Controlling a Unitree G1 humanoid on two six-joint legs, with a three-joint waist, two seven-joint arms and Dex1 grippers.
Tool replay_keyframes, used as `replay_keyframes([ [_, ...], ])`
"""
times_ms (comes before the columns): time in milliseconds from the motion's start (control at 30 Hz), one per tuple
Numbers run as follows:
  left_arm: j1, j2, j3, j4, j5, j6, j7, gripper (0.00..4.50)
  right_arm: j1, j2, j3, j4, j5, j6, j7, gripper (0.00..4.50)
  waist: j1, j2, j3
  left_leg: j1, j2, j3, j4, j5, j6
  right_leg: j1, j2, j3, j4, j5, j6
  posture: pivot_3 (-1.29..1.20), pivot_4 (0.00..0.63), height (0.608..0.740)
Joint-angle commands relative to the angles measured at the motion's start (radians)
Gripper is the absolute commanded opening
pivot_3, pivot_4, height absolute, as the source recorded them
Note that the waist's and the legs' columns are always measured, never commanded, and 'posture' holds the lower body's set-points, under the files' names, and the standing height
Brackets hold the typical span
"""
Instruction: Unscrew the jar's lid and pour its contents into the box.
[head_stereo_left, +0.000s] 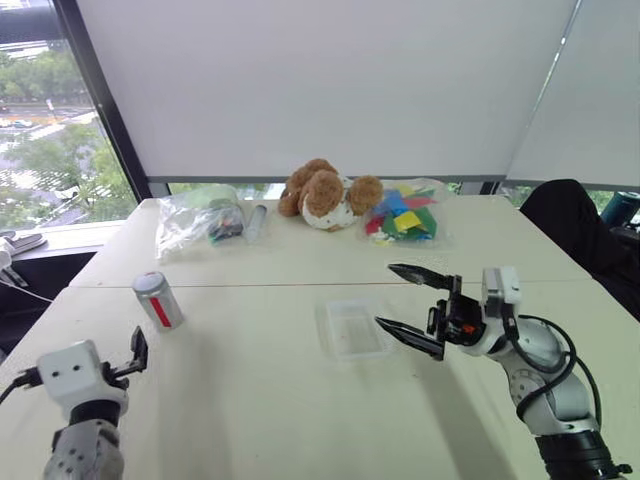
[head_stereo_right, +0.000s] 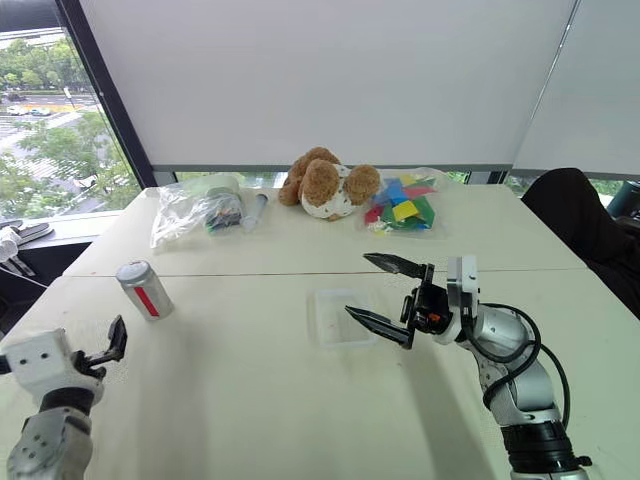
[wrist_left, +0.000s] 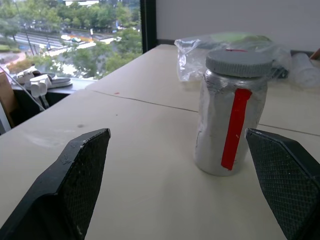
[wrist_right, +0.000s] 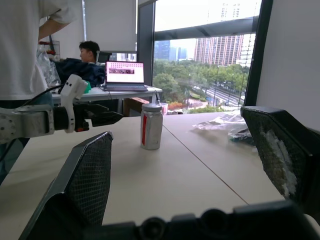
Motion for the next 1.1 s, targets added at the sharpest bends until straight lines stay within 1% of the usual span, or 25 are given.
replay_keyframes([
  [33, -0.057, 0.003, -0.040, 0.040, 0.053, -0.018, 0.026, 4.45, 0.014, -0.015, -0.033, -0.048, 0.016, -0.003, 0.004, 4.50, 0.000, 0.000, 0.000, 0.000, 0.000, 0.000, 0.000, 0.000, 0.000, 0.000, 0.000, 0.000, 0.000, 0.000, 0.000, 0.00, 0.150, 0.740],
  [133, -0.100, 0.005, -0.062, 0.087, 0.088, -0.034, 0.045, 4.45, 0.033, -0.020, -0.042, -0.060, 0.021, 0.000, 0.000, 4.50, 0.000, 0.000, 0.000, 0.000, 0.000, 0.000, 0.000, 0.000, 0.000, 0.000, 0.000, 0.000, 0.000, 0.000, 0.000, 0.00, 0.150, 0.740],
  [400, -0.222, 0.010, -0.082, 0.188, 0.121, -0.046, 0.066, 4.45, 0.068, -0.015, -0.047, -0.101, 0.013, 0.010, -0.023, 4.50, 0.000, 0.000, 0.000, 0.000, 0.000, 0.000, 0.000, 0.000, 0.000, 0.000, 0.000, 0.000, 0.000, 0.000, 0.001, 0.00, 0.150, 0.740],
  [567, -0.284, 0.038, -0.101, 0.252, 0.140, -0.056, 0.045, 4.45, 0.084, -0.012, -0.044, -0.111, 0.012, 0.009, -0.028, 4.50, 0.000, 0.000, 0.000, 0.000, -0.001, 0.000, 0.000, 0.000, 0.000, 0.000, 0.000, 0.000, 0.000, 0.000, 0.001, 0.00, 0.150, 0.740],
  [833, -0.362, 0.057, -0.106, 0.328, 0.171, -0.056, 0.077, 4.45, 0.106, -0.004, -0.048, -0.095, 0.010, -0.011, -0.020, 4.50, 0.000, 0.000, 0.000, 0.000, -0.001, 0.000, 0.000, 0.000, 0.000, 0.000, 0.000, 0.000, 0.001, 0.001, 0.001, 0.00, 0.150, 0.740],
  [1100, -0.395, 0.074, -0.097, 0.400, 0.174, -0.063, 0.068, 4.45, 0.128, -0.002, -0.050, -0.088, 0.005, -0.032, -0.017, 4.50, -0.001, 0.000, 0.000, 0.000, -0.001, 0.000, 0.000, 0.000, 0.000, 0.000, 0.000, 0.000, 0.001, 0.001, 0.002, 0.00, 0.150, 0.740],
])
